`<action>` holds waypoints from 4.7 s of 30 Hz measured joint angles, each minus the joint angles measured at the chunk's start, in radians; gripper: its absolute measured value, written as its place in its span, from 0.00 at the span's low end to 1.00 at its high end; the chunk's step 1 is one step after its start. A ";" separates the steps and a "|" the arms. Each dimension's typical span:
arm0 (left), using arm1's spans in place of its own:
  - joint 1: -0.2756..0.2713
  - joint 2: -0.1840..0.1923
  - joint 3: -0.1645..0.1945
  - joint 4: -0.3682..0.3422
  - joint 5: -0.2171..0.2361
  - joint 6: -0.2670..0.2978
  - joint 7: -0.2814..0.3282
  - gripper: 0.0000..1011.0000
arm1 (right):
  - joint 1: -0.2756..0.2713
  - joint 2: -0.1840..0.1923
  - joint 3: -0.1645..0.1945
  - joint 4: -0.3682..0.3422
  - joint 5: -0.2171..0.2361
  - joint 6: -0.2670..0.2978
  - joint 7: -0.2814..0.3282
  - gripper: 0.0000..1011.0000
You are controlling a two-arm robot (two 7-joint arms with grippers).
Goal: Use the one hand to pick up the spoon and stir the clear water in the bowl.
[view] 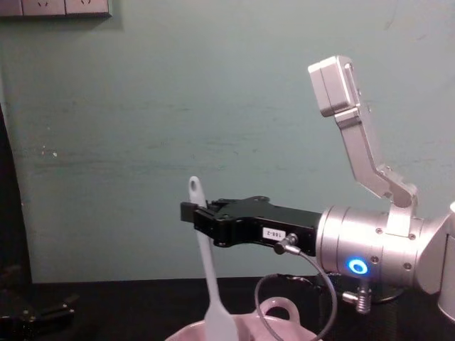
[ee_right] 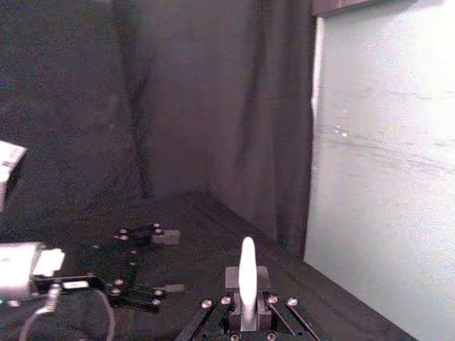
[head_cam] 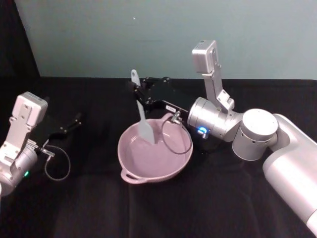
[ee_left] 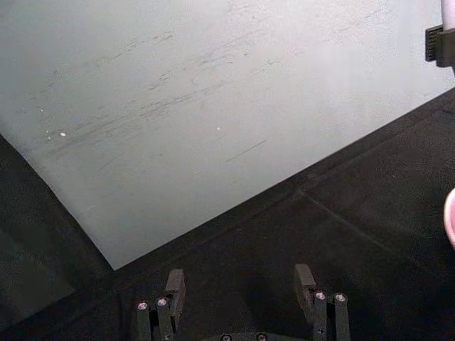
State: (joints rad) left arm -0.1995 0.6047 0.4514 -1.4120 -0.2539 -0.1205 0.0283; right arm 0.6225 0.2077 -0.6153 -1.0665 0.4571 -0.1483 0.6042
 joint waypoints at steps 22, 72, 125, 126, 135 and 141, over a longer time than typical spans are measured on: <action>0.000 0.000 0.000 0.000 0.000 0.000 0.000 1.00 | -0.126 0.107 0.053 -0.194 0.031 0.045 0.088 0.12; 0.000 0.000 0.000 0.000 0.000 0.000 0.000 1.00 | -0.083 0.044 0.077 -0.077 -0.048 -0.059 0.029 0.12; 0.000 0.000 0.000 0.000 0.000 0.000 0.000 1.00 | -0.094 0.022 0.083 -0.081 -0.084 -0.076 0.007 0.12; 0.000 0.000 0.000 0.000 0.000 0.000 0.000 1.00 | -0.106 0.032 0.088 -0.100 -0.080 -0.067 0.008 0.12; 0.000 0.000 0.000 0.000 0.000 0.000 0.000 1.00 | -0.162 0.089 0.079 -0.223 -0.037 0.015 0.055 0.12; 0.000 0.000 0.000 0.000 0.000 0.000 0.000 1.00 | -0.172 0.099 0.057 -0.261 -0.005 0.045 0.084 0.12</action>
State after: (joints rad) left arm -0.1996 0.6047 0.4514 -1.4120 -0.2539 -0.1205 0.0283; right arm 0.4501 0.3069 -0.5580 -1.3275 0.4525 -0.1038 0.6885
